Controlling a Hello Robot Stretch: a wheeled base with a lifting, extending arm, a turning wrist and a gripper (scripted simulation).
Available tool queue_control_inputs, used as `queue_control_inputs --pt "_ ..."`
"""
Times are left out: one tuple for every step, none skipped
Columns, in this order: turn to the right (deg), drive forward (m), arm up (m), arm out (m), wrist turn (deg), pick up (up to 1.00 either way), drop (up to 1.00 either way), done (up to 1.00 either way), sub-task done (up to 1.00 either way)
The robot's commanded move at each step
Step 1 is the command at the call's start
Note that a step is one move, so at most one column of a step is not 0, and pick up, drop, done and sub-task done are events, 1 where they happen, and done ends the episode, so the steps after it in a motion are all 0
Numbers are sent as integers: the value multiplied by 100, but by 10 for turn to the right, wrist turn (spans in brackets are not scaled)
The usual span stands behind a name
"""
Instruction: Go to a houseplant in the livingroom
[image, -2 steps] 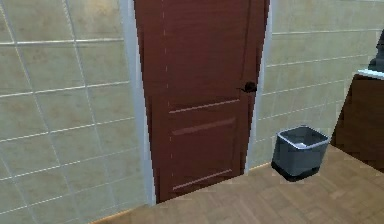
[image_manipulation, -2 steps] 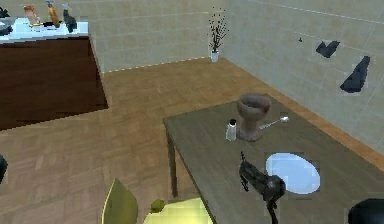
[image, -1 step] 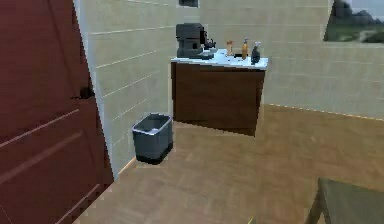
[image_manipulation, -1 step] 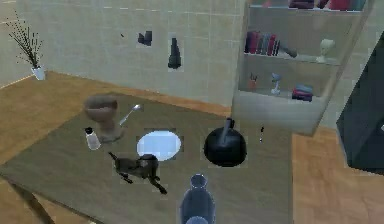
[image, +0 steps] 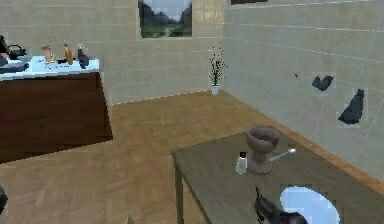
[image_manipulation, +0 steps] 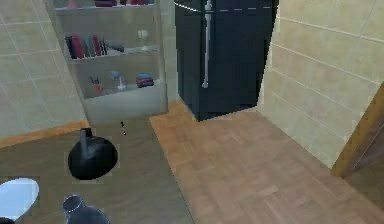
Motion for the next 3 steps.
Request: queue_control_inputs --pt "450 0 0 0 0 0 0 0 0" --pt "-450 0 0 0 0 0 0 0 0" --pt "-150 0 0 0 0 0 0 0 0"
